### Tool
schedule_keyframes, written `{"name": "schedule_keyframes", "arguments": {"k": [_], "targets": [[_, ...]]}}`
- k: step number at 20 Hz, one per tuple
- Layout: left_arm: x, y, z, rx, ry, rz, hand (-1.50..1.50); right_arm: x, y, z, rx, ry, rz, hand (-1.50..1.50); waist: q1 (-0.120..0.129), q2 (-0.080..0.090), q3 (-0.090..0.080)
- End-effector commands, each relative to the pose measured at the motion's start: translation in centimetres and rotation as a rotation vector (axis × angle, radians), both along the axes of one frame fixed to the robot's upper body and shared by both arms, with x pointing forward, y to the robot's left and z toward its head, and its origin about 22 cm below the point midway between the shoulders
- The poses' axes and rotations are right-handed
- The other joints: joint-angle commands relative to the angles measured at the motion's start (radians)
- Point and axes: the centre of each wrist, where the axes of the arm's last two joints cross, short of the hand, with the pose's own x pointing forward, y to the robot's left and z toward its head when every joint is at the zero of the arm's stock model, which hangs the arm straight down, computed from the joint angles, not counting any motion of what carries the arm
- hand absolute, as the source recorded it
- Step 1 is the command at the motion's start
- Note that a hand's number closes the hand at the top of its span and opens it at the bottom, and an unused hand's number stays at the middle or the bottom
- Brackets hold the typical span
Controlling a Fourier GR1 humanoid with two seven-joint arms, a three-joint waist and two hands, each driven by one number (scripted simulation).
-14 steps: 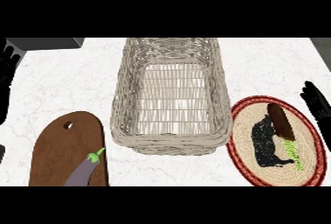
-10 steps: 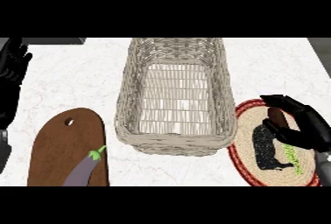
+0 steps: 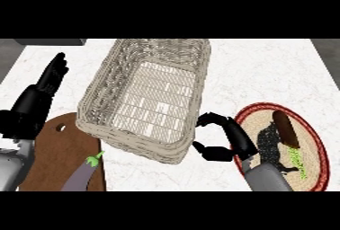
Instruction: Pick the sweet potato from the placemat and place it in the basket
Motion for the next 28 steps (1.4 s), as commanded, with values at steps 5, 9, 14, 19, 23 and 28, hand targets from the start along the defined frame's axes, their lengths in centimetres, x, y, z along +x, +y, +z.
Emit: {"name": "schedule_keyframes", "arguments": {"k": [5,9,14,19,23,28], "targets": [[0.3,0.3,-1.2,0.023,0.026,-0.014,0.00,3.9,3.6,6.0,-0.564,-0.329,-0.129,-1.50,-0.013,-0.013,-0.010],[-0.4,0.2,-2.0,0.014,0.036,-0.017,0.00,6.1,2.1,9.3,-0.990,-0.298,-0.148,-1.50,-0.008,-0.025,-0.014],[0.1,0.0,-1.6,0.022,0.022,-0.020,0.00,7.2,4.5,11.3,-1.387,-0.085,0.052,-1.50,-0.001,-0.015,-0.012],[-0.4,0.9,-2.6,0.020,0.024,-0.007,0.00,8.7,7.0,15.3,-1.567,0.141,0.187,-1.50,-0.004,-0.013,-0.008],[-0.7,2.0,-2.4,0.018,0.021,0.000,0.00,9.2,8.4,17.9,-1.611,0.237,0.236,-1.50,-0.016,-0.010,-0.004],[-0.6,2.0,-2.0,0.006,0.019,0.009,0.00,8.9,6.3,17.9,-1.643,0.324,0.214,-1.50,-0.025,-0.010,-0.002]]}}
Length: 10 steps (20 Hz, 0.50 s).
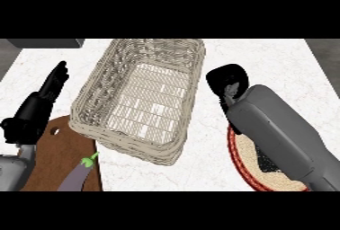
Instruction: Pick the sweet potato from the placemat and place it in the basket
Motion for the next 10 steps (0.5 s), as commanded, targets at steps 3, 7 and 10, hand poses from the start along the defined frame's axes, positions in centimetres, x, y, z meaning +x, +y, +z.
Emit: {"name": "schedule_keyframes", "arguments": {"k": [3,7,10], "targets": [[-0.7,-2.2,-0.8,0.002,-0.019,-0.011,0.00,1.1,-1.8,0.3,-0.108,0.078,-0.058,-1.50,0.005,0.006,0.002],[0.6,-1.4,-0.4,0.000,-0.011,-0.012,0.00,0.9,-4.1,-1.4,-0.131,0.083,-0.063,-1.50,0.005,0.008,0.002],[1.1,-1.5,-1.6,-0.001,-0.004,-0.012,0.00,-0.3,-2.8,-3.7,-0.170,0.105,-0.047,-1.50,-0.001,0.009,0.002]]}}
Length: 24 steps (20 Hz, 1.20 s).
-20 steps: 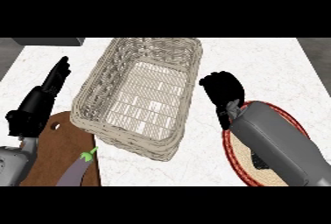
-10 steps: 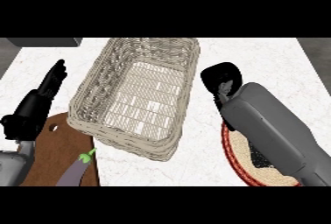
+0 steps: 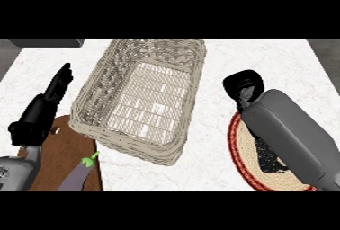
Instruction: Pick the sweet potato from the placemat and place it in the basket
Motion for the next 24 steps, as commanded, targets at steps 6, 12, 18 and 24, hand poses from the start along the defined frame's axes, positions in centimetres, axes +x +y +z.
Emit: {"name": "schedule_keyframes", "arguments": {"k": [6,12,18,24], "targets": [[1.8,2.0,1.1,0.001,0.008,-0.002,0.00,-0.1,-3.1,-4.0,-0.124,0.082,-0.050,-1.50,-0.002,0.002,0.000],[0.5,1.3,0.0,-0.005,0.002,-0.007,0.00,-0.5,-5.0,-4.9,-0.146,0.067,-0.046,-1.50,0.001,0.001,0.000],[-0.1,1.4,1.8,0.008,-0.010,-0.002,0.00,-1.9,-8.7,-5.5,-0.157,0.077,-0.032,-1.50,0.000,-0.001,0.000],[0.8,0.5,1.2,-0.003,-0.020,0.006,0.00,-2.6,-8.7,-8.3,-0.138,0.044,-0.008,-1.50,-0.003,0.000,0.000]]}}
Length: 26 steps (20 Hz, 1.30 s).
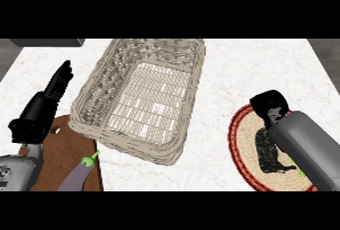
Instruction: Pick the sweet potato from the placemat and place it in the basket
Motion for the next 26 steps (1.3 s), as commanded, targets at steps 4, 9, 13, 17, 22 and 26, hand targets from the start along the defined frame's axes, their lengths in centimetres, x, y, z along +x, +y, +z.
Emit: {"name": "schedule_keyframes", "arguments": {"k": [4,9,13,17,22,26], "targets": [[-0.2,1.8,-0.4,-0.012,0.011,-0.002,0.00,-1.6,-0.2,-2.0,0.018,-0.030,0.010,-1.50,-0.003,-0.001,0.000],[2.8,1.0,0.1,-0.001,0.019,-0.012,0.00,0.8,-2.3,-2.1,0.031,-0.031,-0.013,-1.50,0.000,0.004,0.000],[0.2,-0.1,0.9,-0.004,0.003,0.005,0.00,-1.0,-3.3,-1.9,0.025,-0.021,-0.017,-1.50,-0.002,-0.001,0.000],[0.6,1.6,0.1,-0.009,0.000,0.003,0.00,-1.1,-4.5,-2.2,0.021,-0.032,-0.018,-1.50,-0.003,0.000,0.000],[-0.7,0.3,0.6,0.008,-0.003,-0.006,0.00,-0.2,-4.7,-2.6,0.006,-0.028,-0.036,-1.50,0.001,-0.001,0.000],[0.3,-0.4,0.5,-0.011,0.009,-0.012,0.00,-0.5,-5.9,-4.9,0.004,-0.020,-0.042,-1.50,0.001,0.001,0.000]]}}
